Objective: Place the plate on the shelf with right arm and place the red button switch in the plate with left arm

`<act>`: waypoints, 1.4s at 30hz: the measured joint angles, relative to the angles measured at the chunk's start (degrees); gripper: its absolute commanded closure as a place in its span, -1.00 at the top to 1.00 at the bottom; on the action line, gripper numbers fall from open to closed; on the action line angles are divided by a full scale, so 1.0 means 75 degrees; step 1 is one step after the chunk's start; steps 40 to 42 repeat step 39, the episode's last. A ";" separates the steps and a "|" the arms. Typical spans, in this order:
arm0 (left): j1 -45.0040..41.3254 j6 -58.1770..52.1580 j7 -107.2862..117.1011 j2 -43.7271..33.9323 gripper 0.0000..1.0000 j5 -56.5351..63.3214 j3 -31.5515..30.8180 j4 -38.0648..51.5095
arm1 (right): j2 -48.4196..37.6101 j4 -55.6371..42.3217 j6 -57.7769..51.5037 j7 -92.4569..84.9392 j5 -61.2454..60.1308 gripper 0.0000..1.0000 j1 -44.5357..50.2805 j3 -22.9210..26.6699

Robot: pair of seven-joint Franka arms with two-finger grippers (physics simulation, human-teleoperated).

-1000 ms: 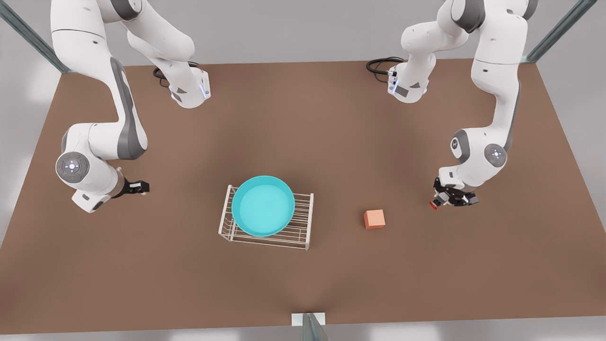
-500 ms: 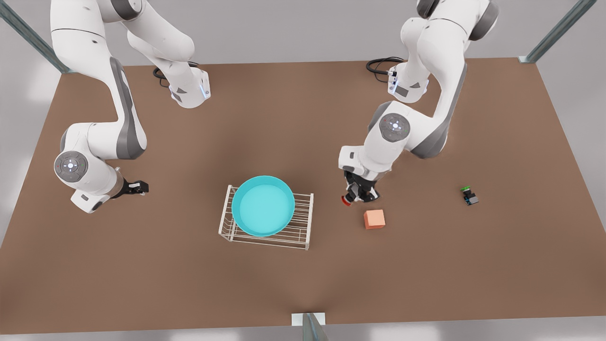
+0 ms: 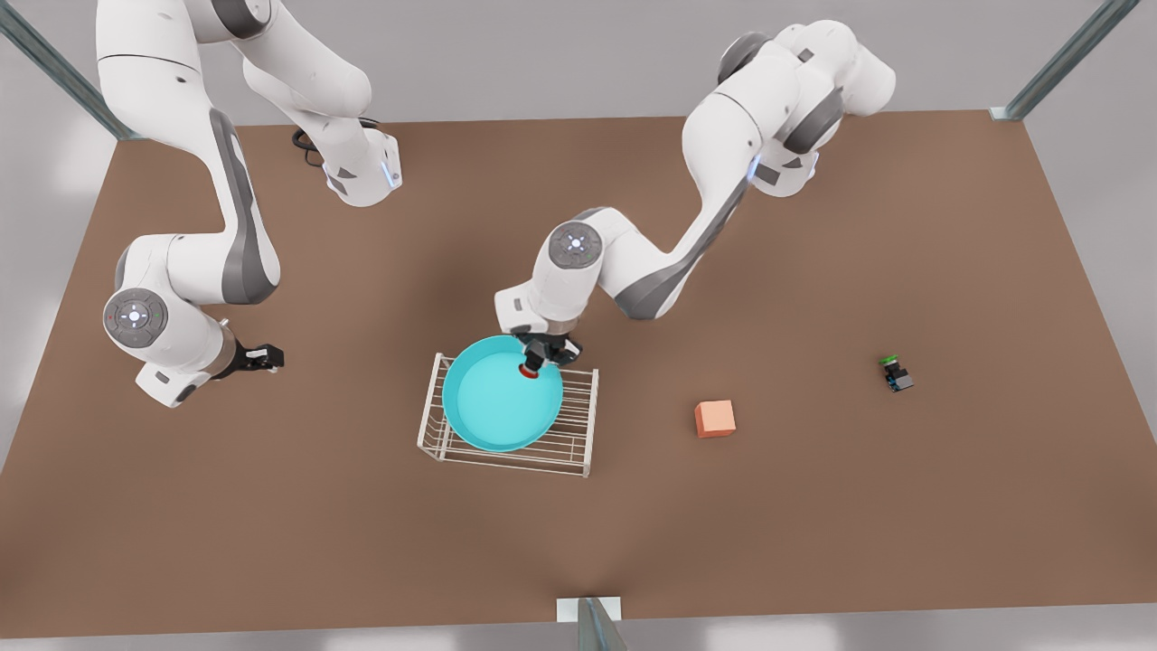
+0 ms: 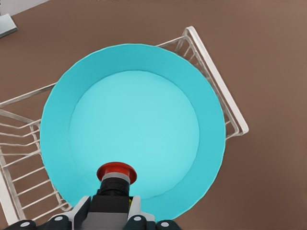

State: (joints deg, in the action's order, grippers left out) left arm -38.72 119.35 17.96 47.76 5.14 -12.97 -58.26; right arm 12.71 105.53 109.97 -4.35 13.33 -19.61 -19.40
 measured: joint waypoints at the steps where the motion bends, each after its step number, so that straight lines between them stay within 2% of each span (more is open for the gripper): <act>1: -0.0028 0.0240 0.0351 0.0126 -0.07 -0.0003 -0.0037 0.0047 | 0.0000 0.0001 0.0000 -0.0002 0.0000 1.00 0.0000 0.0000; 2: -0.0042 0.0479 0.0683 0.0220 -0.01 -0.0010 -0.0072 0.0086 | 0.0000 0.0001 0.0000 -0.0004 0.0000 1.00 0.0000 0.0000; 3: -0.0048 0.0729 0.0993 0.0304 1.00 -0.0030 -0.0090 0.0119 | 0.0000 -0.0002 -0.0002 -0.0005 0.0000 1.00 0.0000 0.0000; 8: -0.0041 0.1843 0.2168 0.0719 1.00 -0.0179 -0.0050 0.0612 | -0.0011 -0.0003 -0.0013 -0.0019 -0.0003 1.00 -0.0012 0.0004; 10: 0.0202 0.1564 0.2411 0.0397 1.00 -0.0154 -0.0065 0.0682 | -0.0011 -0.0003 -0.0016 -0.0022 -0.0003 1.00 -0.0009 0.0001; 15: 0.2048 -0.1244 0.1908 -0.1102 1.00 0.0088 -0.0043 0.1019 | -0.0001 -0.0005 -0.0020 -0.0026 -0.0001 1.00 -0.0002 0.0002; 19: 0.3205 -0.3051 0.1039 -0.1233 1.00 0.0569 0.0007 0.0995 | -0.0010 -0.0014 -0.0021 -0.0028 -0.0001 1.00 -0.0001 0.0001; 24: 0.3493 -0.4855 0.0208 -0.1547 1.00 0.1441 -0.0054 0.0990 | 0.0002 -0.0028 -0.0022 -0.0027 -0.0001 1.00 0.0012 0.0000; 25: 0.3729 -0.5173 0.0098 -0.1859 1.00 0.1210 -0.0049 0.0819 | 0.0001 -0.0028 -0.0022 -0.0027 -0.0001 1.00 0.0012 0.0000; 26: 0.4277 -0.5239 -0.0008 -0.2650 1.00 0.0841 -0.0049 -0.0182 | 0.0001 -0.0028 -0.0022 -0.0027 -0.0001 1.00 0.0012 0.0000; 28: 0.5245 -0.4748 -0.0282 -0.4818 1.00 0.0265 0.0151 -0.3522 | 0.0001 -0.0028 -0.0022 -0.0027 -0.0001 1.00 0.0011 0.0000; 29: 0.5604 -0.4497 -0.0423 -0.5356 1.00 0.0034 0.0239 -0.4337 | 0.0001 -0.0028 -0.0023 -0.0027 -0.0001 1.00 0.0006 0.0000; 32: 0.6038 -0.4288 -0.0805 -0.5631 1.00 -0.0402 0.0298 -0.4542 | 0.0010 -0.0048 -0.0023 -0.0026 -0.0003 1.00 0.0010 0.0000; 42: 0.5652 -0.4194 -0.1463 -0.5219 1.00 -0.0641 0.0282 -0.3968 | 0.0013 -0.0082 -0.0023 -0.0028 -0.0009 1.00 0.0000 0.0000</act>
